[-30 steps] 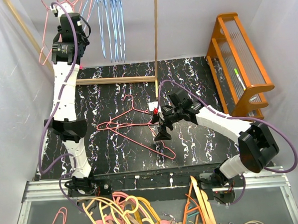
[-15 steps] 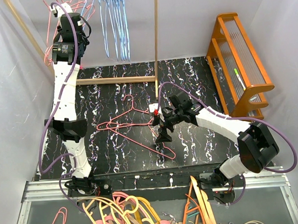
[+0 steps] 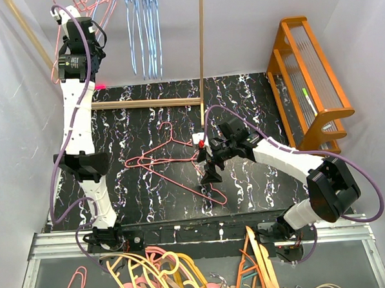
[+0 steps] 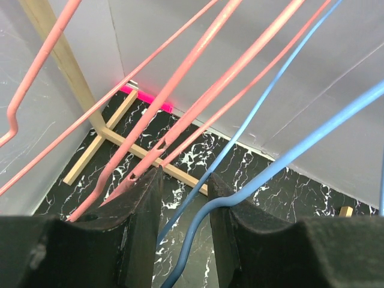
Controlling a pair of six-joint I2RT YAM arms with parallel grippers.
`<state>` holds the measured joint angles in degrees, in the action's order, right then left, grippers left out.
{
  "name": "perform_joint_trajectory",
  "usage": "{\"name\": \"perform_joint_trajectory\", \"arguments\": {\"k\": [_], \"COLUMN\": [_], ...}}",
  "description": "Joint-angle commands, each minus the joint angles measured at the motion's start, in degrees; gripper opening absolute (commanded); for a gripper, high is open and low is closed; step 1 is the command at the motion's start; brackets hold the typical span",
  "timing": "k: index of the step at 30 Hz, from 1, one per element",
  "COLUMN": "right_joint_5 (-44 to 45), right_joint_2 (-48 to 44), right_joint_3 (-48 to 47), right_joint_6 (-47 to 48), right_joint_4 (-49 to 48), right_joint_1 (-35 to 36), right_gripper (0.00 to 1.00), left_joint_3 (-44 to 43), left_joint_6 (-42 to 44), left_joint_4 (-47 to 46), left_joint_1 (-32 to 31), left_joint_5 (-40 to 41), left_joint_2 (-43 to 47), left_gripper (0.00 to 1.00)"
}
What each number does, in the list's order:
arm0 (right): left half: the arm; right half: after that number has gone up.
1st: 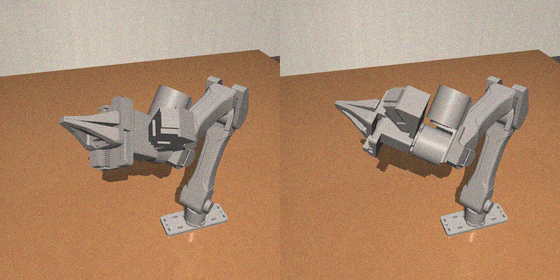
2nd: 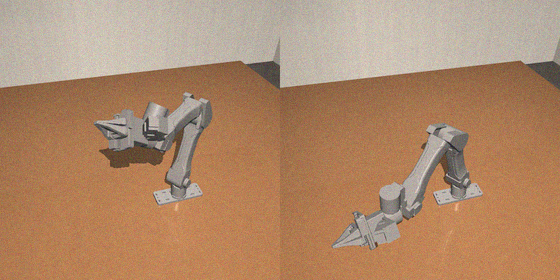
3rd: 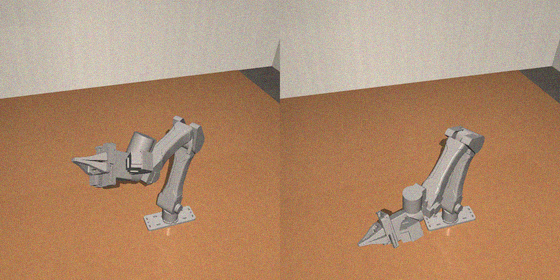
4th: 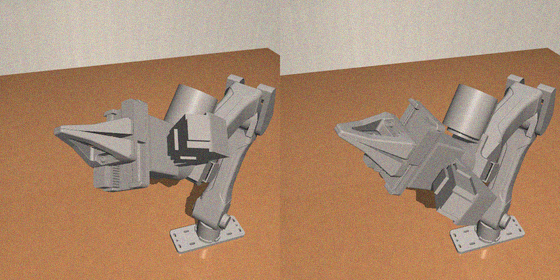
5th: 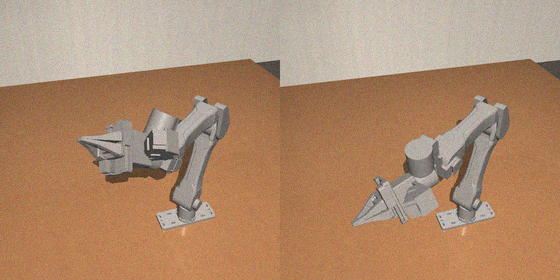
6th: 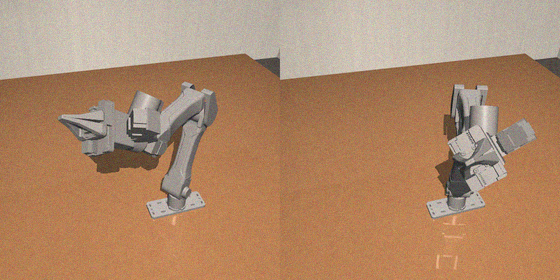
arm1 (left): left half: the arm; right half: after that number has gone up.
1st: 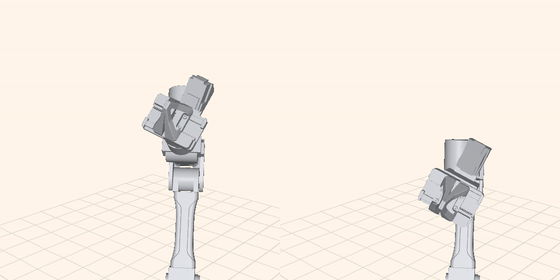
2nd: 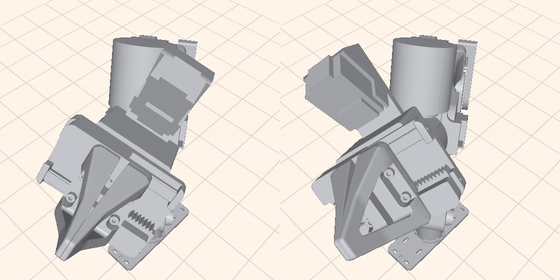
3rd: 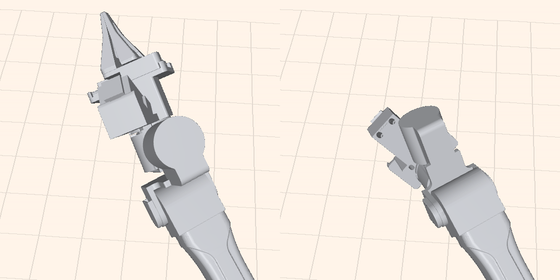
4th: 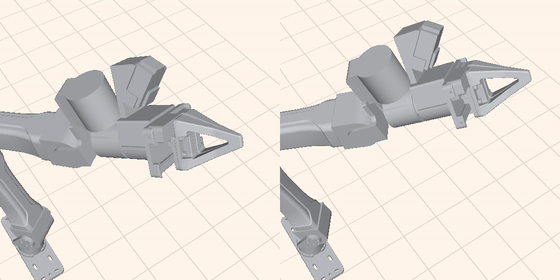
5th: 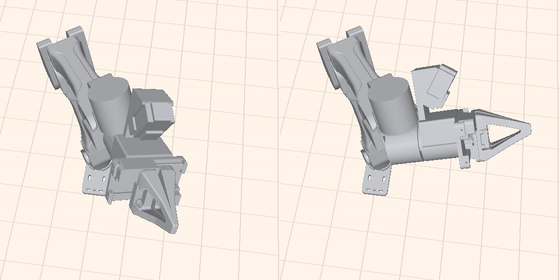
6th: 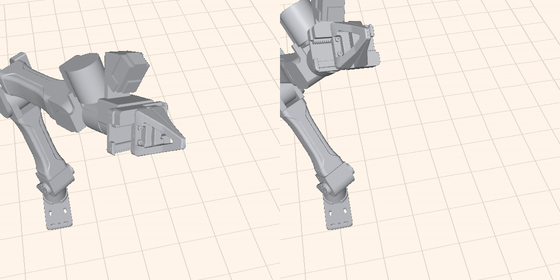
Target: Organize the hangers
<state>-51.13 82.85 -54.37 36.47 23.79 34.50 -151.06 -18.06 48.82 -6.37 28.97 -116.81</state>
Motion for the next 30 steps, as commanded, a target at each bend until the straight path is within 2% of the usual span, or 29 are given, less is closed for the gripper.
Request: {"name": "perform_joint_trajectory", "arguments": {"k": [1,8,14,18,30], "right_joint_5": [-0.8,-0.6,-0.7,-0.9,-0.9], "right_joint_2": [-1.5,-1.2,-1.1,-0.9,-0.9], "right_joint_3": [-0.8,-1.2,-1.3,-1.3,-1.3], "right_joint_6": [-1.0,-1.2,-1.4,-1.6,-1.3], "right_joint_4": [-2.4,-2.4,-2.4,-2.5,-2.6], "right_joint_1": [0.3,0.3,0.4,0.3,0.4], "right_gripper": [0.99,0.99,0.99,0.99,0.99], "left_joint_3": [1.3,3.1,10.1,11.9,8.9], "left_joint_6": [-2.0,-1.5,-0.6,-0.1,7.1], "left_joint_4": [0.6,2.8,4.3,5.3,1.3], "left_joint_1": [1.0,1.0,1.0,0.8,-6.1], "left_joint_5": [-1.4,-11.0,-19.2,-23.7,-24.0], "left_joint_2": [1.7,2.8,7.2,8.6,7.3], "left_gripper": [0.00,0.00,0.00,0.00,0.00]}}
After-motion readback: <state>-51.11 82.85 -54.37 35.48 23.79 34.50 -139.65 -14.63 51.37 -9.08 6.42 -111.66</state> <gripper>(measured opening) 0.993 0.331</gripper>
